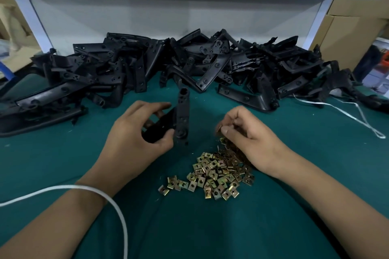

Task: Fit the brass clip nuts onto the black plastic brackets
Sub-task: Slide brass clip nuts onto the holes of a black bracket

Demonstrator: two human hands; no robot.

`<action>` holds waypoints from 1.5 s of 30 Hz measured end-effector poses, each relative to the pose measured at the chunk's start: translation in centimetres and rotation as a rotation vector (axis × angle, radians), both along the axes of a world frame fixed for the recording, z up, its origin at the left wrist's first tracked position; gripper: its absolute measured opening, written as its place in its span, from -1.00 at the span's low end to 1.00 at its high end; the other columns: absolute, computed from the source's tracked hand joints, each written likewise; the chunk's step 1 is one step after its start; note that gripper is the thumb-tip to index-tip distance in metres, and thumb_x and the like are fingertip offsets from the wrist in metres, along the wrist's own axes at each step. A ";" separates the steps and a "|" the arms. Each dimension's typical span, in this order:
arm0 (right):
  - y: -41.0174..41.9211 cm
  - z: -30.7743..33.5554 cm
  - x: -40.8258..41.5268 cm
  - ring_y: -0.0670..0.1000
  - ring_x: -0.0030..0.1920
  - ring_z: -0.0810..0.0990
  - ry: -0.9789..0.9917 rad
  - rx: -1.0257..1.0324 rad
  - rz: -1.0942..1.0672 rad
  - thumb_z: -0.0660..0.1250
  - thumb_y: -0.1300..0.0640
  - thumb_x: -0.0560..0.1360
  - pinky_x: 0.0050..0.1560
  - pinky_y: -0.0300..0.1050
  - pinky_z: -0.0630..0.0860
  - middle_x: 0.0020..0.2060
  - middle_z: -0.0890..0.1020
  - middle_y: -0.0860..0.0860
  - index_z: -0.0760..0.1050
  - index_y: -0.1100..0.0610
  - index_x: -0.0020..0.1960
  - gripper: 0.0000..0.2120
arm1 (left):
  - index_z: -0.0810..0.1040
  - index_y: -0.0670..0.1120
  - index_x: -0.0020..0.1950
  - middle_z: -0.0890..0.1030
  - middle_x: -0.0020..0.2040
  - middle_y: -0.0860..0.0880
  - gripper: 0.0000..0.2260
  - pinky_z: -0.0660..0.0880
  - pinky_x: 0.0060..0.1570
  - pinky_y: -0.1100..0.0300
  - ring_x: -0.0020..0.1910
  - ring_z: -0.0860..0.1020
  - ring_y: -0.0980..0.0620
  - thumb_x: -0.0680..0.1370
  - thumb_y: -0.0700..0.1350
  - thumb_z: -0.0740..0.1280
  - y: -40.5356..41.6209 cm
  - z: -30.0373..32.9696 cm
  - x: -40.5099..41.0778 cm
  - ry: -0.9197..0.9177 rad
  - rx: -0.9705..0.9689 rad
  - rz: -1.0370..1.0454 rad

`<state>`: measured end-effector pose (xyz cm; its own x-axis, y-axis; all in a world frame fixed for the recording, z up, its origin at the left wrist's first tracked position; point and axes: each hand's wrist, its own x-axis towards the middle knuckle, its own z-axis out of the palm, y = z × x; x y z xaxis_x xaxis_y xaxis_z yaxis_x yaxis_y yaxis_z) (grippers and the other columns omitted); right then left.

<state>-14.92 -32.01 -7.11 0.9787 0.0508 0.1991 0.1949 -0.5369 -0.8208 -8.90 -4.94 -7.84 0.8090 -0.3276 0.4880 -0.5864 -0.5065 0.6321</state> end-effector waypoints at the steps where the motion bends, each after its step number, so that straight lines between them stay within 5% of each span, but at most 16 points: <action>1: 0.0 0.1 0.0 0.09 0.05 0.64 -0.009 0.060 -0.002 0.29 0.18 0.70 0.20 0.16 0.55 -0.03 0.70 -0.01 0.48 0.01 0.09 -0.92 | 0.55 0.16 0.34 0.51 0.13 0.22 -0.56 0.43 -0.04 0.44 0.00 0.57 0.16 0.47 0.01 0.48 -0.1 0.0 0.1 -0.004 0.024 -0.014; 3: 0.0 0.3 0.0 -0.01 -0.02 0.66 -0.020 0.173 0.011 0.24 0.28 0.71 0.16 0.02 0.58 -0.09 0.71 -0.05 0.48 0.09 0.10 -0.88 | 0.52 0.24 0.19 0.52 0.04 0.22 -0.68 0.44 -0.08 0.40 -0.04 0.56 0.19 0.49 0.01 0.50 -0.4 -0.1 0.0 -0.024 0.077 -0.082; 6: 0.2 0.5 0.0 0.00 -0.07 0.67 -0.036 0.285 0.029 0.20 0.36 0.70 0.07 -0.10 0.59 -0.11 0.66 0.02 0.49 0.21 0.13 -0.88 | 0.42 0.41 0.00 0.55 -0.08 0.27 -0.88 0.44 -0.22 0.23 -0.13 0.56 0.24 0.55 0.29 0.35 -0.7 -0.2 -0.3 -0.023 0.133 -0.122; 10: 0.8 0.7 -0.1 0.08 -0.10 0.68 -0.054 0.426 0.049 0.24 0.39 0.68 0.07 -0.09 0.63 -0.11 0.62 0.10 0.55 0.24 0.12 -0.85 | 0.35 0.49 0.24 0.50 -0.03 0.49 -0.69 0.41 -0.18 0.31 -0.06 0.53 0.29 0.54 0.49 0.14 -0.6 -0.2 -0.3 -0.031 0.161 -0.095; 14: 1.1 1.1 -0.2 0.12 -0.08 0.73 -0.042 0.583 0.070 0.42 0.39 0.54 0.05 -0.05 0.67 -0.05 0.72 0.15 0.59 0.25 0.16 -0.79 | 0.04 0.50 0.55 0.54 0.23 0.32 -0.47 0.56 -0.05 0.10 0.06 0.58 0.15 0.63 0.34 0.17 -0.5 -0.1 -0.2 -0.101 0.249 -0.118; 19: 2.2 1.5 -0.5 0.19 -0.11 0.78 0.055 0.844 0.060 0.58 0.28 0.33 -0.09 0.01 0.71 -0.07 0.74 0.31 0.65 0.22 0.01 -0.73 | -0.04 0.40 0.61 0.52 -0.05 0.12 -0.43 0.57 -0.34 -0.01 -0.26 0.57 0.01 0.63 0.31 0.07 -1.0 0.1 -0.6 -0.225 0.480 -0.120; 23: 2.4 1.7 -0.6 0.18 -0.11 0.79 0.138 0.887 0.003 0.62 0.24 0.27 -0.13 -0.03 0.72 -0.07 0.74 0.33 0.69 0.20 -0.02 -0.70 | -0.02 0.37 0.63 0.43 -0.12 0.11 -0.42 0.53 -0.40 0.03 -0.32 0.50 0.03 0.60 0.31 0.02 -1.2 0.5 -0.8 -0.236 0.493 -0.079; 45: 2.5 2.0 -0.9 0.22 -0.03 0.78 0.230 0.938 0.059 0.56 0.31 0.40 -0.09 -0.05 0.72 0.00 0.72 0.35 0.71 0.30 0.09 -0.74 | -0.07 0.45 0.59 0.43 -0.11 0.14 -0.44 0.49 -0.41 0.09 -0.29 0.47 0.09 0.59 0.33 -0.02 -1.2 0.6 -0.9 -0.211 0.429 -0.065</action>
